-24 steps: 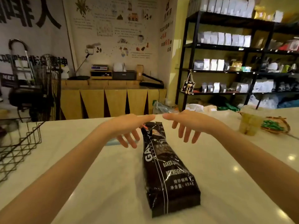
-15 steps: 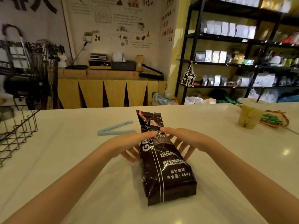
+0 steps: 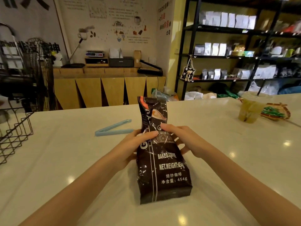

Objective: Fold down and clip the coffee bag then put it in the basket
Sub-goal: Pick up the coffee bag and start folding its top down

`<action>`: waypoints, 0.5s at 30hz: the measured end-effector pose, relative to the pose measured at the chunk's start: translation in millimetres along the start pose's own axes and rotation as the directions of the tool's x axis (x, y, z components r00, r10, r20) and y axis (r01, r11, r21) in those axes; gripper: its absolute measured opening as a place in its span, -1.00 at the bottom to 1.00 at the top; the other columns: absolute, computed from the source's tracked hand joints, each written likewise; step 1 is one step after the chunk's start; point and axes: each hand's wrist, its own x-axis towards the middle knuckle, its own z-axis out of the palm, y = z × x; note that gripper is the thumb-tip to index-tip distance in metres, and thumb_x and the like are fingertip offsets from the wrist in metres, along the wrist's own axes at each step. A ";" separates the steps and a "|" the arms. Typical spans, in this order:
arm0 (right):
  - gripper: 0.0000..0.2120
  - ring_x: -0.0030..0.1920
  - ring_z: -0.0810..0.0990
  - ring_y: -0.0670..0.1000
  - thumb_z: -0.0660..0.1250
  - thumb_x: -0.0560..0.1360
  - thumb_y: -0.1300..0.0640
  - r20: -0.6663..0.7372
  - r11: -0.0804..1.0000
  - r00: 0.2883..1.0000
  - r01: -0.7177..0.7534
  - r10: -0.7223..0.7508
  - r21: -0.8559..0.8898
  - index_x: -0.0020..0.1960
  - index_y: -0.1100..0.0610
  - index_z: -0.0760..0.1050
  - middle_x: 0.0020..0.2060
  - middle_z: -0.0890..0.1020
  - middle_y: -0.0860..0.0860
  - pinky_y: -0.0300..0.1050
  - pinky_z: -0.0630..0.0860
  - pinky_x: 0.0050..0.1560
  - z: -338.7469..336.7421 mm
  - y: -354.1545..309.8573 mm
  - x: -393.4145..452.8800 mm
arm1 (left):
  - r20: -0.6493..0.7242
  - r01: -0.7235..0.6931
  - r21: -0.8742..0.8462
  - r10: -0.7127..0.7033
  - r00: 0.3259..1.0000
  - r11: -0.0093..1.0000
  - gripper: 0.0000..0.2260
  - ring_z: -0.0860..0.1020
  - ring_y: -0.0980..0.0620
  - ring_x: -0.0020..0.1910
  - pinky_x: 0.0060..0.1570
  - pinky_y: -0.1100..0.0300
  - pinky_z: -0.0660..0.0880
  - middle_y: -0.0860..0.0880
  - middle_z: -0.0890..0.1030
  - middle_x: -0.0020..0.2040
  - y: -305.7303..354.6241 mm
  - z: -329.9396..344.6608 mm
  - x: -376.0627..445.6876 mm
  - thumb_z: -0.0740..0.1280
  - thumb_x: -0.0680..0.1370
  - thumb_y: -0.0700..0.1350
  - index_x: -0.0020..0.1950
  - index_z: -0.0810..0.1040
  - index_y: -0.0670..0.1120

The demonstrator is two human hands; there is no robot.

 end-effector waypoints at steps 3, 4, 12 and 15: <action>-0.54 -0.12 0.61 -0.06 0.32 0.35 -0.22 -0.104 0.987 0.984 0.150 -0.143 0.064 0.07 0.10 0.51 -0.09 0.63 -0.01 -0.18 0.55 -0.32 0.4 -6.3 -6.5 | -0.017 -0.120 -0.123 0.119 0.993 0.985 -0.31 0.65 -0.02 -0.04 -0.05 0.12 0.58 -0.07 0.62 0.08 4.9 -1.3 -2.3 0.51 0.19 0.02 0.27 0.35 0.05; -0.55 -0.13 0.62 -0.08 0.34 0.35 -0.19 -0.139 0.978 0.973 0.195 -0.183 0.079 0.09 0.10 0.50 -0.09 0.63 -0.01 -0.22 0.53 -0.36 0.7 -8.6 -8.3 | -0.028 -0.159 -0.144 0.156 0.987 0.977 -0.28 0.65 -0.03 -0.04 -0.09 0.14 0.58 -0.08 0.60 0.11 6.1 -2.3 -2.9 0.54 0.19 -0.01 0.29 0.33 0.07; -0.56 -0.03 0.62 -0.04 0.44 0.18 -0.20 -0.272 0.891 0.874 0.442 -0.402 0.102 0.01 -0.16 0.46 -0.06 0.63 -0.07 -0.04 0.61 -0.06 -8.6 -15.8 -9.5 | -0.105 -0.476 -0.055 0.469 0.877 0.878 -0.32 0.52 0.12 0.11 -0.03 0.15 0.55 0.18 0.47 0.16 23.5 -3.2 -3.9 0.55 0.15 -0.07 0.13 0.33 0.31; -0.52 -0.02 0.60 -0.10 0.41 0.14 -0.25 -0.242 0.872 0.860 0.481 -0.449 0.091 0.03 -0.20 0.44 -0.02 0.62 -0.11 -0.15 0.58 -0.06 -14.1 -15.6 -5.8 | -0.127 -0.520 -0.032 0.512 0.849 0.854 -0.35 0.54 0.34 0.00 -0.17 0.32 0.54 0.33 0.43 0.08 25.2 0.3 -0.8 0.50 0.12 -0.06 0.06 0.31 0.38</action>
